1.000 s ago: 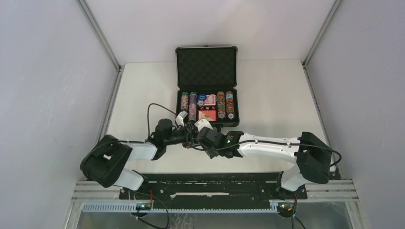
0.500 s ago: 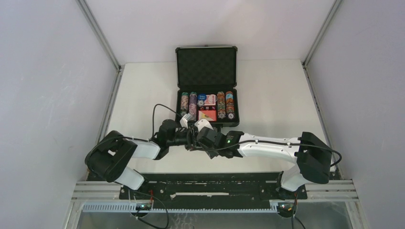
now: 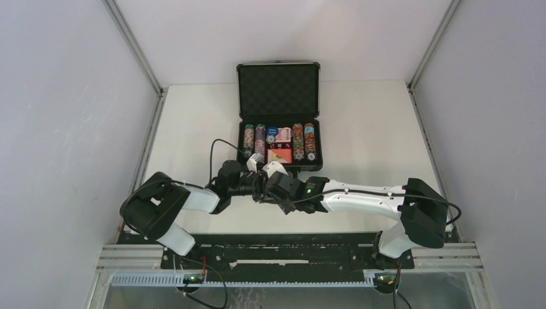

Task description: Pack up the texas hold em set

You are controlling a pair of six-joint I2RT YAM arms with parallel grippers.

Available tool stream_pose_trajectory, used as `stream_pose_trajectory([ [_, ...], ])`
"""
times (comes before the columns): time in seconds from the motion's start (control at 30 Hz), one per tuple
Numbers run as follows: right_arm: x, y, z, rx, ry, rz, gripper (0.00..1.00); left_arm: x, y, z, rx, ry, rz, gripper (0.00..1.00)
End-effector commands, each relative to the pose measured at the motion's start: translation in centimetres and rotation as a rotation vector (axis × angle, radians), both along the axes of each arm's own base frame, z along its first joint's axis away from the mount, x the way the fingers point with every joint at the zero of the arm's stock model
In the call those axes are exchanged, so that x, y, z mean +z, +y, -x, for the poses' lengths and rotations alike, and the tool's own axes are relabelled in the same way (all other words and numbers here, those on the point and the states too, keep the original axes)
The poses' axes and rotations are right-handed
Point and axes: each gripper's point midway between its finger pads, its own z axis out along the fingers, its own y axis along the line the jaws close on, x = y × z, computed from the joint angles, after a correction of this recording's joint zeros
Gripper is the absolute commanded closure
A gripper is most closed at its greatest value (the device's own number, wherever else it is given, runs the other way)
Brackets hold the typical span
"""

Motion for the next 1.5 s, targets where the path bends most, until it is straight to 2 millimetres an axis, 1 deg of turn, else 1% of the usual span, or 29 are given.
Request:
stream_pose_trajectory([
  [0.0,1.7,0.6,-0.9,-0.012,-0.051,-0.057,0.66,2.1,-1.4,-0.1,-0.057,-0.052,0.062,0.48],
  [0.3,1.8,0.6,-0.9,-0.012,-0.052,-0.060,0.66,2.1,-1.8,0.3,-0.076,-0.048,0.062,0.54],
  [0.5,2.0,0.6,-1.0,-0.012,-0.057,-0.063,0.66,2.1,-1.9,0.4,-0.082,-0.047,0.062,0.56],
  [0.7,2.1,0.6,-1.0,-0.013,-0.061,-0.064,0.66,1.5,-2.1,0.6,-0.090,-0.024,0.053,0.56],
  [0.87,2.1,0.6,-1.1,-0.015,-0.063,-0.065,0.66,1.7,-2.3,0.7,-0.096,-0.027,0.057,0.57],
  [0.97,2.2,0.6,-1.1,-0.015,-0.065,-0.066,0.66,1.6,-2.4,0.8,-0.099,-0.025,0.056,0.62],
  [1.0,2.2,0.6,-1.1,-0.015,-0.065,-0.069,0.66,1.6,-2.4,0.8,-0.102,-0.026,0.056,0.66],
  [1.07,2.4,0.6,-1.1,-0.016,-0.066,-0.073,0.66,1.6,-2.5,0.9,-0.105,-0.026,0.057,0.79],
  [1.1,2.5,0.5,-1.1,-0.016,-0.068,-0.076,0.66,1.6,-2.6,0.9,-0.112,-0.024,0.058,0.91],
  [1.13,2.6,0.5,-1.1,-0.016,-0.070,-0.078,0.66,1.6,-2.6,1.1,-0.118,-0.022,0.059,0.99],
  [1.33,2.9,0.3,-1.2,-0.022,-0.079,-0.077,0.66,1.8,-3.0,1.3,-0.134,-0.035,0.062,1.00],
  [1.43,3.1,-0.2,-1.7,-0.056,-0.098,-0.070,0.66,1.8,-2.9,1.1,-0.124,-0.038,0.060,1.00],
  [1.47,3.2,-0.5,-2.0,-0.077,-0.108,-0.069,0.65,1.8,-2.9,1.0,-0.115,-0.043,0.059,0.95],
])
